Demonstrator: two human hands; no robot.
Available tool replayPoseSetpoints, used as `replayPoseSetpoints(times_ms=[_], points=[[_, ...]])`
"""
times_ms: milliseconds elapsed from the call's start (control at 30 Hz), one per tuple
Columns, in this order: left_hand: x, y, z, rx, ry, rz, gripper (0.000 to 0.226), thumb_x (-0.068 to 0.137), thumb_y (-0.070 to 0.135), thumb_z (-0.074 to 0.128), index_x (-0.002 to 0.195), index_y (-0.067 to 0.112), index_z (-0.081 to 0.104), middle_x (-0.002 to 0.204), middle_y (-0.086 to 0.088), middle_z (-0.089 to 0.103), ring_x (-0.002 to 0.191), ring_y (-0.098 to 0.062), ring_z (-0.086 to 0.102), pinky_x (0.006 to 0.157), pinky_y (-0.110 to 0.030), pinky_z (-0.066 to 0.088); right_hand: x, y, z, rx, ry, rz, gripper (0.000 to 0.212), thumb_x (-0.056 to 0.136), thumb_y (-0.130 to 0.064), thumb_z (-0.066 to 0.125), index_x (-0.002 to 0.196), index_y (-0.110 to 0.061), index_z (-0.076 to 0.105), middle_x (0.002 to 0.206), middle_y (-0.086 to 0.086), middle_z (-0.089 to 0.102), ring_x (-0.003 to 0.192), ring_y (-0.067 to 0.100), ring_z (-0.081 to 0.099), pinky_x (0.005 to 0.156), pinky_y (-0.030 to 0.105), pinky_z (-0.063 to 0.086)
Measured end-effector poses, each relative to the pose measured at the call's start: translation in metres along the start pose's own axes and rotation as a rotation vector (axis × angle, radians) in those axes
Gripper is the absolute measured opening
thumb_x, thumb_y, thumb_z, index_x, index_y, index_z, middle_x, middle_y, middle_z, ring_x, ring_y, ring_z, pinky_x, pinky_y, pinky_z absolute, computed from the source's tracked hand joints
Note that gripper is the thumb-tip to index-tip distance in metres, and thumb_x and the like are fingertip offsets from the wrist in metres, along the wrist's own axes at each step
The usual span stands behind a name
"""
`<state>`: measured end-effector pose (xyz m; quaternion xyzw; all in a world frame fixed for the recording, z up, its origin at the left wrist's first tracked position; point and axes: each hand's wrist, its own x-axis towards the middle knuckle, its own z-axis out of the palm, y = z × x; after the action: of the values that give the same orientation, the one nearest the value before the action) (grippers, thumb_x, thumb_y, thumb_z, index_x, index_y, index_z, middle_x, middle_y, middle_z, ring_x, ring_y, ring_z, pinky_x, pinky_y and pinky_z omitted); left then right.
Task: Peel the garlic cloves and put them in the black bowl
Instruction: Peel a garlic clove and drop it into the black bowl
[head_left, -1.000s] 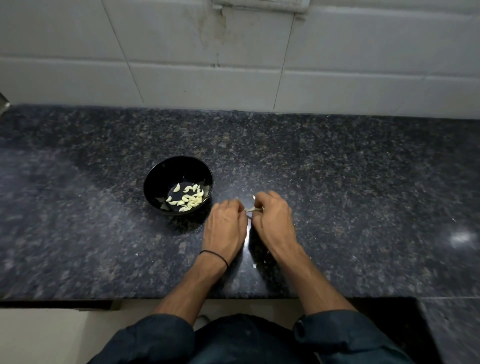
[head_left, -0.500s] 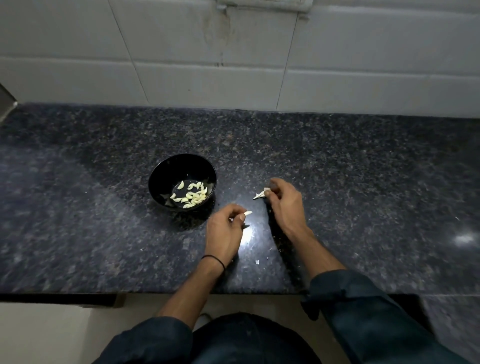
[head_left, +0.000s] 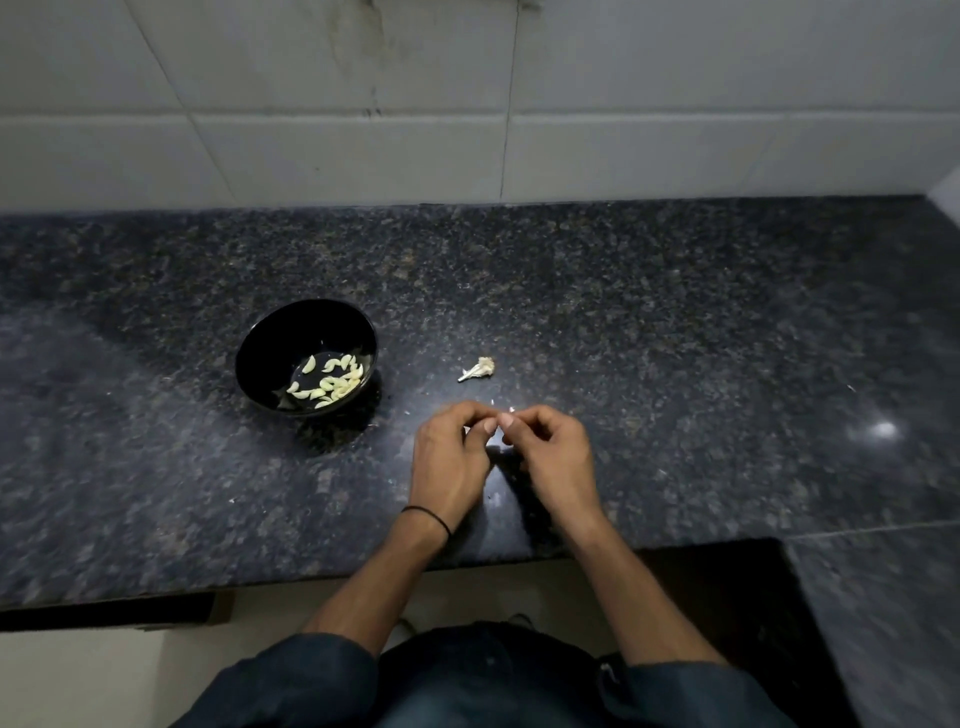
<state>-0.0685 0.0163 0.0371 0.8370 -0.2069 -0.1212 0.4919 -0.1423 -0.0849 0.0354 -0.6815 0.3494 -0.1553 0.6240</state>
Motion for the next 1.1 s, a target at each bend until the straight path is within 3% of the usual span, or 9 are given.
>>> replayPoseSetpoints(times_ms=[167, 367, 567, 633, 733, 800, 867, 1000, 1100], points=[[-0.007, 0.014, 0.018, 0.060, 0.003, 0.115, 0.017, 0.089, 0.005, 0.064, 0.088, 0.019, 0.074, 0.088, 0.007, 0.070, 0.087, -0.009, 0.061, 0.079, -0.021, 0.046, -0.003, -0.001, -0.023, 0.078, 0.032, 0.064, 0.015, 0.092, -0.016, 0.070, 0.080, -0.007, 0.069, 0.068, 0.000, 0.066, 0.056, 0.005, 0.053, 0.056, 0.022, 0.044], [-0.011, 0.023, 0.040, -0.263, 0.015, -0.235, 0.023, 0.088, -0.001, 0.063, 0.083, 0.016, 0.077, 0.082, -0.002, 0.077, 0.081, -0.015, 0.070, 0.080, -0.032, 0.056, -0.001, 0.002, -0.040, 0.332, -0.015, 0.260, 0.010, 0.093, -0.005, 0.064, 0.084, -0.002, 0.066, 0.064, 0.007, 0.062, 0.052, 0.013, 0.049, 0.046, 0.029, 0.034], [-0.024, 0.039, 0.052, -0.482, 0.052, -0.397, 0.016, 0.091, -0.008, 0.059, 0.093, -0.003, 0.074, 0.082, -0.012, 0.073, 0.073, -0.013, 0.065, 0.067, -0.021, 0.053, -0.001, 0.007, -0.052, 0.519, -0.085, 0.413, 0.013, 0.093, 0.001, 0.060, 0.081, -0.003, 0.064, 0.058, 0.005, 0.062, 0.051, 0.014, 0.048, 0.043, 0.020, 0.037], [-0.028, 0.035, 0.052, -0.297, 0.082, -0.278, 0.018, 0.089, -0.006, 0.061, 0.089, 0.004, 0.076, 0.081, -0.006, 0.073, 0.073, -0.011, 0.064, 0.070, -0.023, 0.049, -0.002, 0.012, -0.050, 0.411, -0.063, 0.383, 0.016, 0.092, -0.003, 0.063, 0.076, -0.006, 0.065, 0.059, 0.006, 0.061, 0.049, 0.014, 0.047, 0.042, 0.024, 0.035], [-0.031, 0.027, 0.053, 0.314, 0.098, 0.119, 0.018, 0.084, -0.003, 0.064, 0.089, 0.011, 0.074, 0.085, -0.007, 0.064, 0.081, -0.020, 0.057, 0.071, -0.022, 0.035, -0.002, 0.019, -0.043, 0.153, 0.032, 0.244, 0.019, 0.084, -0.015, 0.071, 0.065, -0.015, 0.067, 0.060, 0.006, 0.065, 0.053, 0.022, 0.060, 0.050, 0.033, 0.046], [-0.029, 0.024, 0.052, 0.433, 0.090, 0.196, 0.019, 0.081, -0.006, 0.065, 0.088, 0.011, 0.071, 0.085, -0.010, 0.059, 0.081, -0.026, 0.055, 0.069, -0.025, 0.032, 0.000, 0.018, -0.041, 0.115, 0.063, 0.214, 0.018, 0.082, -0.016, 0.072, 0.064, -0.015, 0.068, 0.062, 0.006, 0.068, 0.059, 0.028, 0.066, 0.055, 0.035, 0.050], [-0.027, 0.025, 0.048, 0.329, 0.122, 0.126, 0.018, 0.083, -0.005, 0.063, 0.086, 0.010, 0.073, 0.084, -0.008, 0.063, 0.080, -0.024, 0.058, 0.070, -0.025, 0.037, 0.000, 0.013, -0.040, 0.194, 0.044, 0.274, 0.021, 0.087, -0.008, 0.069, 0.067, -0.012, 0.066, 0.058, 0.005, 0.063, 0.051, 0.021, 0.056, 0.046, 0.026, 0.040], [-0.022, 0.034, 0.047, -0.157, 0.089, -0.288, 0.022, 0.092, -0.003, 0.057, 0.083, 0.007, 0.075, 0.071, -0.006, 0.069, 0.057, -0.002, 0.061, 0.053, -0.016, 0.047, 0.002, 0.011, -0.039, 0.513, -0.076, 0.521, 0.014, 0.094, -0.003, 0.061, 0.080, -0.004, 0.063, 0.060, 0.004, 0.059, 0.047, 0.011, 0.042, 0.038, 0.018, 0.031], [-0.019, 0.029, 0.046, -0.382, 0.061, -0.412, 0.025, 0.093, -0.004, 0.057, 0.080, 0.009, 0.072, 0.073, -0.013, 0.070, 0.061, -0.015, 0.063, 0.059, -0.026, 0.053, 0.002, 0.013, -0.036, 0.566, -0.085, 0.580, 0.012, 0.093, -0.002, 0.061, 0.082, -0.003, 0.066, 0.060, 0.005, 0.060, 0.047, 0.009, 0.044, 0.038, 0.017, 0.033]])
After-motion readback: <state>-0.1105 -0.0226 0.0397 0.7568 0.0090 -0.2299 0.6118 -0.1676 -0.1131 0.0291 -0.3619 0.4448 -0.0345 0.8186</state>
